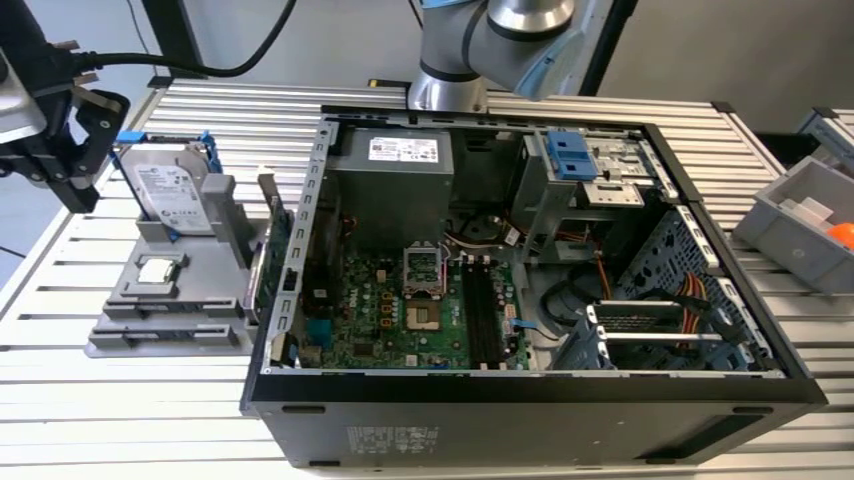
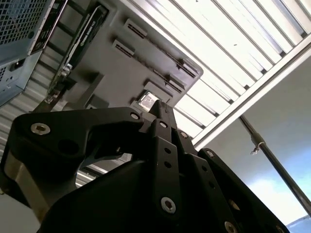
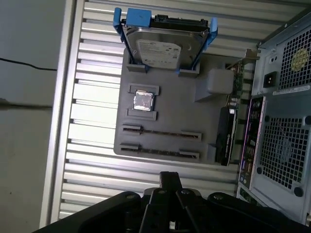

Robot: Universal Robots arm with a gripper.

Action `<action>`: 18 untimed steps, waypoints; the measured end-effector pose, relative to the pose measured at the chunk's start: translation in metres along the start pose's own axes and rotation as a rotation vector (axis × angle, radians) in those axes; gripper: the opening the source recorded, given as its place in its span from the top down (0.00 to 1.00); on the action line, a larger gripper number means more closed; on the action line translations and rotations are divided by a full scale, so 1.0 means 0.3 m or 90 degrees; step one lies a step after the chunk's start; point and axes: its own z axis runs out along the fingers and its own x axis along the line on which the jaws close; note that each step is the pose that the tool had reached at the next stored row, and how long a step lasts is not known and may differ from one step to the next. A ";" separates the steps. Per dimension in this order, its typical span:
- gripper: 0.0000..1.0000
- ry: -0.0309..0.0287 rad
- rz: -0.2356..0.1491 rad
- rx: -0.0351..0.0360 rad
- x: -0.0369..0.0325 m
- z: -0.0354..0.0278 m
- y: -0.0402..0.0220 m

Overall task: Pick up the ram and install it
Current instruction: 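Pick up the ram and move it above insertion slot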

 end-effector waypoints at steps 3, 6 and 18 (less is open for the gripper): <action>1.00 -0.0001 0.000 0.0000 0.000 0.000 0.000; 1.00 -0.0002 0.000 0.0000 0.000 0.000 0.000; 1.00 0.0014 -0.033 0.0002 0.000 0.000 0.000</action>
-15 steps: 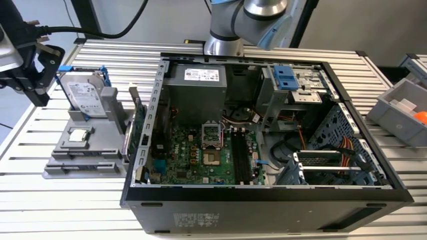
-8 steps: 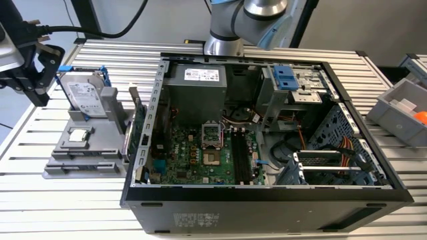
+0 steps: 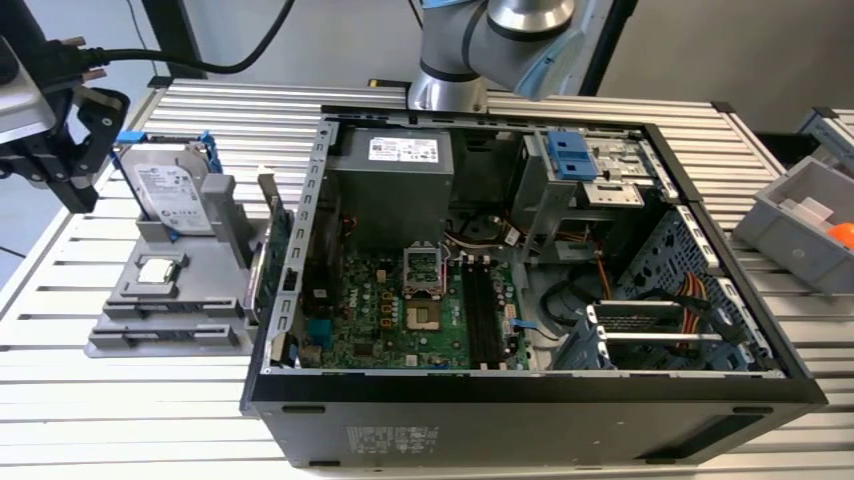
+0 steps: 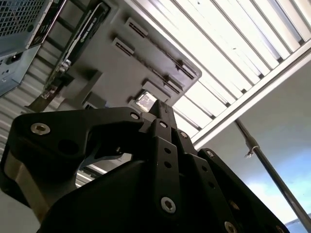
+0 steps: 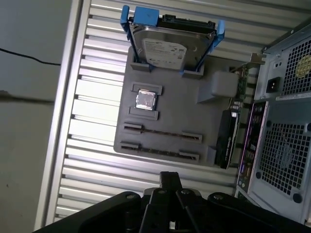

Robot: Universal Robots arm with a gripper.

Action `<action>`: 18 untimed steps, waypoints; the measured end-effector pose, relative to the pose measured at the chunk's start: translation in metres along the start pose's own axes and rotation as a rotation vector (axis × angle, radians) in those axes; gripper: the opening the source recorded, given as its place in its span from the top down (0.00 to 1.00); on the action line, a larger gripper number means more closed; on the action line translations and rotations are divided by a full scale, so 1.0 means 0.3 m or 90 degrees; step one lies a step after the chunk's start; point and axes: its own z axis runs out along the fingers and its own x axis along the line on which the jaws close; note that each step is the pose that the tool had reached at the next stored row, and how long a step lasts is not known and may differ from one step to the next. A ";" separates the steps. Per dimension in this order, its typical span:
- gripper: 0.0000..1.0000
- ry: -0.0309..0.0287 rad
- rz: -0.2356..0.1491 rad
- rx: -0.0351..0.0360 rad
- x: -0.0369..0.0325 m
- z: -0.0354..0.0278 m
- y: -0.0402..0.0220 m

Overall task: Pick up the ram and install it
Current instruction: 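Pick up the ram and move it above insertion slot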

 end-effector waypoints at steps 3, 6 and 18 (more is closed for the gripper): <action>1.00 0.0002 -0.004 0.0000 0.000 0.000 0.000; 1.00 0.0004 -0.009 0.0000 0.000 0.000 0.000; 1.00 0.0014 -0.020 0.0001 0.000 0.000 0.000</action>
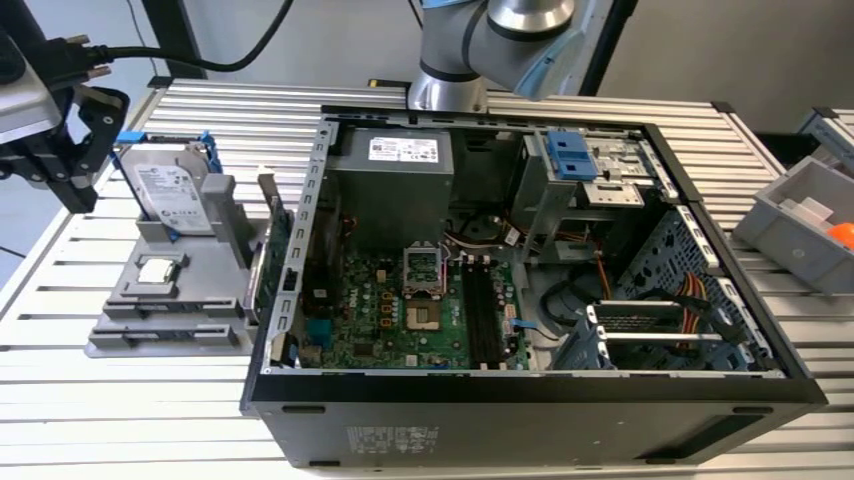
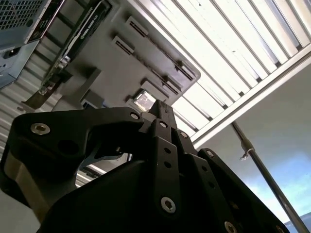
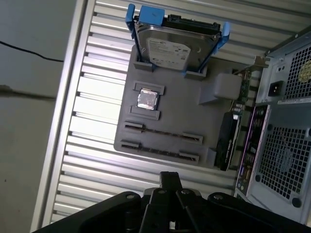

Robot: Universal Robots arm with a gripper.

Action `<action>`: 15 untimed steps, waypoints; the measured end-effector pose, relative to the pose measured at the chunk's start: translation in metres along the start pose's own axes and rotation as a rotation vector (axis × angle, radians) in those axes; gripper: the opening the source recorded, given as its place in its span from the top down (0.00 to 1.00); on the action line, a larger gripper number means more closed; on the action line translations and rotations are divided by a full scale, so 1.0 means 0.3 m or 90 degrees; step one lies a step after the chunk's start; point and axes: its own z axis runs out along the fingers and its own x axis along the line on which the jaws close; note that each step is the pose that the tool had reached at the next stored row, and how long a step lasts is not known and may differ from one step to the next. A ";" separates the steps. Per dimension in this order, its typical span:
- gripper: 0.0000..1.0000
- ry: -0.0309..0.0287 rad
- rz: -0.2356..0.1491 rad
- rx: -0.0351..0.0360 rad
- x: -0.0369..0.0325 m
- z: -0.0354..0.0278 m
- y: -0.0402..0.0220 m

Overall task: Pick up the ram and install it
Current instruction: 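Pick up the ram and move it above insertion slot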

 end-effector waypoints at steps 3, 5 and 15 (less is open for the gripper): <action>1.00 0.0005 -0.003 0.0000 0.000 0.000 0.000; 1.00 0.0009 -0.005 -0.0001 0.000 0.000 0.000; 1.00 0.0026 -0.015 -0.0002 0.000 0.000 0.000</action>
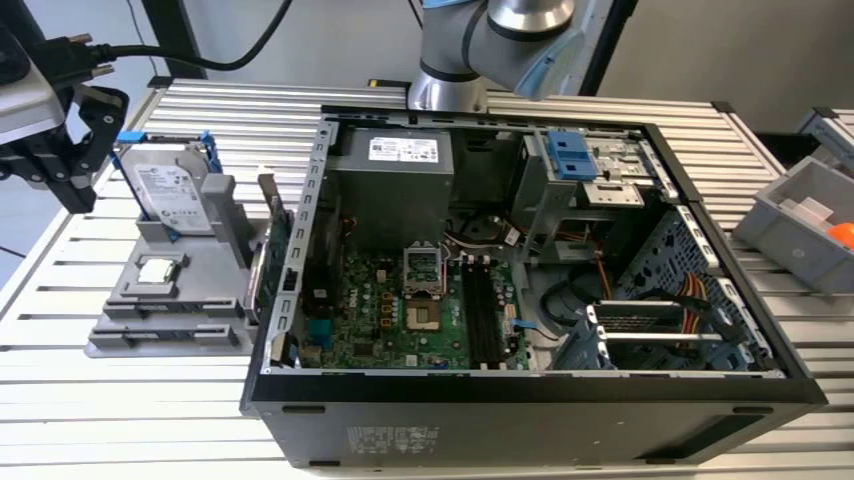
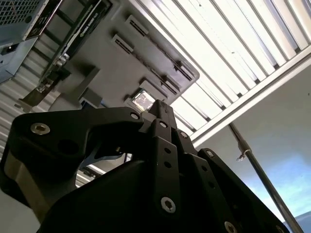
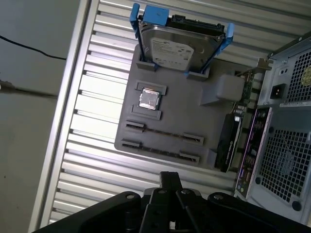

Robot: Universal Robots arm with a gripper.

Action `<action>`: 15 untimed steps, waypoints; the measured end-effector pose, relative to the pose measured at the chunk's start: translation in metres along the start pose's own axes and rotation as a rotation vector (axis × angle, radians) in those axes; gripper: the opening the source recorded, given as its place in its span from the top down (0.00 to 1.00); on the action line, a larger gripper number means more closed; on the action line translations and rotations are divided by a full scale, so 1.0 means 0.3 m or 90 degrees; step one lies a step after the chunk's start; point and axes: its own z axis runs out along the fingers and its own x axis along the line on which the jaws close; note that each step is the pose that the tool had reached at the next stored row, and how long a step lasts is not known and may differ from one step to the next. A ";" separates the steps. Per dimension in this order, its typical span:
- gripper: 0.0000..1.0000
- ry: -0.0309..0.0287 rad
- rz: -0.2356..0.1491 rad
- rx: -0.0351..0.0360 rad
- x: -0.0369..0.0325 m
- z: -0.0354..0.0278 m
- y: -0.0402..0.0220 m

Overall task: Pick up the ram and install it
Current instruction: 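Pick up the ram and move it above insertion slot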

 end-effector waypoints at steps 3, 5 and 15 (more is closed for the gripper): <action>1.00 0.0002 -0.004 0.0000 0.000 0.000 0.000; 1.00 0.0006 -0.012 0.0001 0.000 0.000 0.000; 1.00 0.0044 -0.089 0.0009 0.000 0.000 0.000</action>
